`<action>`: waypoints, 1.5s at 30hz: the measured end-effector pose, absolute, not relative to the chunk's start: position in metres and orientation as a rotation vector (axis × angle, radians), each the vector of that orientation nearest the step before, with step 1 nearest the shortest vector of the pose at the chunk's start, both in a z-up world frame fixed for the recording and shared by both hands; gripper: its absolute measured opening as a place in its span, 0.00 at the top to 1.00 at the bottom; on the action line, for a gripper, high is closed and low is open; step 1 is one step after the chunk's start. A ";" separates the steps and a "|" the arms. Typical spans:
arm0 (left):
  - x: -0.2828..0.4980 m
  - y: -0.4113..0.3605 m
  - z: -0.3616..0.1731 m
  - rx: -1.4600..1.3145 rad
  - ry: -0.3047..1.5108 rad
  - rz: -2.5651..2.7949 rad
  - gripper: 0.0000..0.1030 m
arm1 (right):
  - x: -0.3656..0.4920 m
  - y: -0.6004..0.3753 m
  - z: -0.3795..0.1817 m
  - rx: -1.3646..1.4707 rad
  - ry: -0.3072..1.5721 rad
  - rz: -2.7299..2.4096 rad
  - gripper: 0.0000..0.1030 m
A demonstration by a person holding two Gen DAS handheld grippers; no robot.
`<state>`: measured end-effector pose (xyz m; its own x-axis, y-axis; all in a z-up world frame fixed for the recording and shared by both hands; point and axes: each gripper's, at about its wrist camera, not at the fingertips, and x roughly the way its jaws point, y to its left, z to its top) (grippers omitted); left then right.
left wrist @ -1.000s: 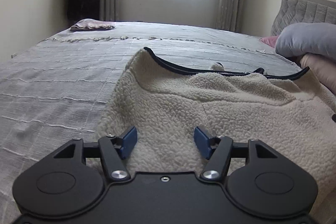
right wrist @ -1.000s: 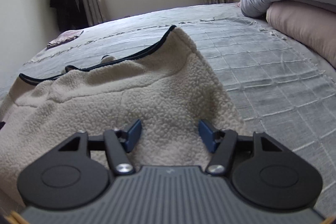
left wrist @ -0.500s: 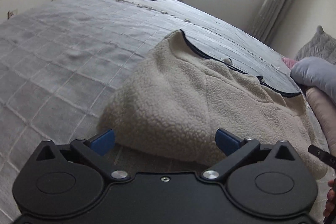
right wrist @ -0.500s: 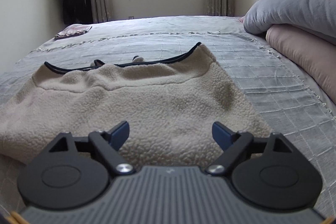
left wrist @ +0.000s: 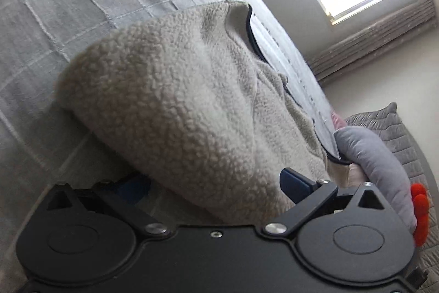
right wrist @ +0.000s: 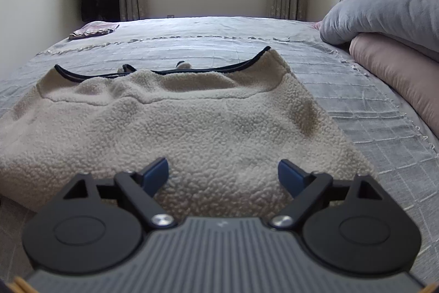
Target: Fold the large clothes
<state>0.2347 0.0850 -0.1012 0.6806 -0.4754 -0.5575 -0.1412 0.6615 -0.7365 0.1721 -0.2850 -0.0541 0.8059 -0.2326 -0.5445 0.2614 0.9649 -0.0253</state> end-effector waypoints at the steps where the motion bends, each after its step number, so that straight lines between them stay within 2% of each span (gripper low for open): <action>1: 0.240 0.082 -0.105 -0.860 0.788 -0.207 0.03 | 0.173 -0.285 -0.054 0.055 0.573 -0.265 0.15; 3: 0.245 0.079 -0.111 -0.874 0.716 -0.182 0.05 | 0.173 -0.283 -0.054 0.053 0.563 -0.261 0.15; 6: 0.249 0.073 -0.113 -0.873 0.661 -0.114 0.24 | 0.172 -0.283 -0.054 0.045 0.548 -0.254 0.15; 8: 0.252 0.072 -0.116 -0.891 0.641 -0.086 0.41 | 0.172 -0.284 -0.053 0.059 0.536 -0.246 0.15; 11: 0.249 0.071 -0.112 -0.886 0.610 -0.085 0.55 | 0.170 -0.281 -0.048 0.100 0.511 -0.191 0.15; 12: 0.247 0.069 -0.107 -0.862 0.595 -0.085 0.57 | 0.168 -0.277 -0.045 0.109 0.493 -0.154 0.16; 13: 0.245 0.065 -0.101 -0.838 0.576 -0.088 0.59 | 0.167 -0.273 -0.042 0.121 0.478 -0.109 0.22; 16: 0.239 0.057 -0.081 -0.772 0.506 -0.115 0.61 | 0.168 -0.260 -0.036 0.183 0.466 0.067 0.48; 18: 0.233 0.052 -0.065 -0.732 0.461 -0.143 0.62 | 0.177 -0.256 -0.041 0.239 0.502 0.157 0.55; 19: 0.231 0.048 -0.057 -0.715 0.440 -0.156 0.62 | 0.183 -0.254 -0.046 0.256 0.530 0.176 0.62; 23: 0.223 0.023 -0.028 -0.619 0.374 -0.237 0.63 | 0.203 -0.249 -0.074 0.286 0.644 0.192 0.64; 28: 0.216 -0.028 0.008 -0.437 0.311 -0.354 0.63 | 0.203 -0.253 -0.073 0.309 0.650 0.209 0.64; 32: 0.218 -0.076 0.028 -0.262 0.284 -0.433 0.63 | 0.196 -0.287 -0.069 0.493 0.634 0.266 0.66; 34: 0.218 -0.099 0.032 -0.190 0.283 -0.466 0.63 | 0.188 -0.313 -0.062 0.605 0.594 0.266 0.65; 40: 0.227 -0.155 0.013 -0.072 0.374 -0.577 0.61 | 0.150 -0.404 -0.042 0.758 0.425 0.101 0.36; 45: 0.210 -0.195 -0.013 0.094 0.439 -0.691 0.56 | 0.138 -0.474 -0.052 0.997 0.347 0.105 0.23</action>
<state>0.2104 -0.1947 -0.0129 0.6833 -0.5960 -0.4217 0.6349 0.7703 -0.0599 0.1376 -0.4740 -0.0524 0.9403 0.2435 -0.2376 0.0710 0.5426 0.8370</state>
